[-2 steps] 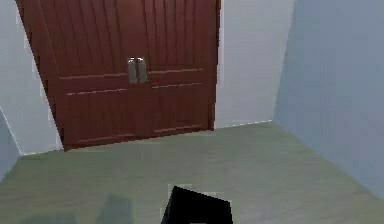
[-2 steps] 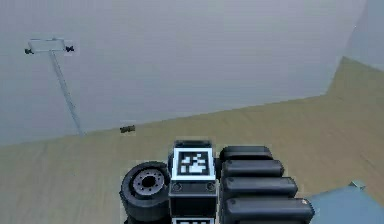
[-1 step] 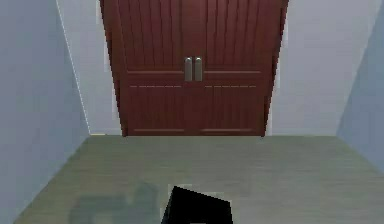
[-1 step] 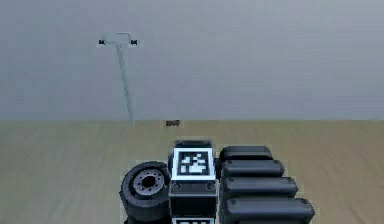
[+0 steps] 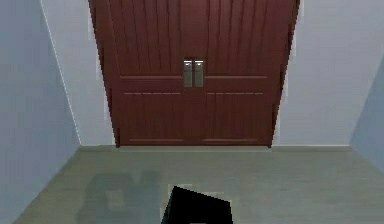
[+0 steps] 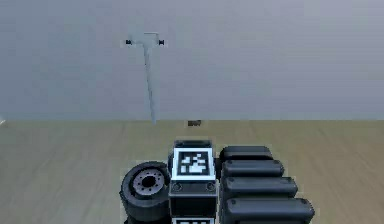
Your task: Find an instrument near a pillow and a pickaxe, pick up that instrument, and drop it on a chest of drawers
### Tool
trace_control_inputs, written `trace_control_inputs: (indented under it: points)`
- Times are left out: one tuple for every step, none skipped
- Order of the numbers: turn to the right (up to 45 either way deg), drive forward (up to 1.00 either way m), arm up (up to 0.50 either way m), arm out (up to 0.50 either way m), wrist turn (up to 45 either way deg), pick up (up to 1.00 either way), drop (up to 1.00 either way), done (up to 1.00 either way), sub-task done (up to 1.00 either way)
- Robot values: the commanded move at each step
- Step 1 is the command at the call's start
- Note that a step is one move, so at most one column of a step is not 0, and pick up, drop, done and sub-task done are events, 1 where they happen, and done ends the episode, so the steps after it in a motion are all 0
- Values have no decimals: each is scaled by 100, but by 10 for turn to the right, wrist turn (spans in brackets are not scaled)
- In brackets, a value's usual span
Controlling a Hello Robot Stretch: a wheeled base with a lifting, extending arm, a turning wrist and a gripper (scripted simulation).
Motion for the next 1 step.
trace_control_inputs:
  points:
    - [450, 0, 0, 0, 0, 0, 0, 0, 0]
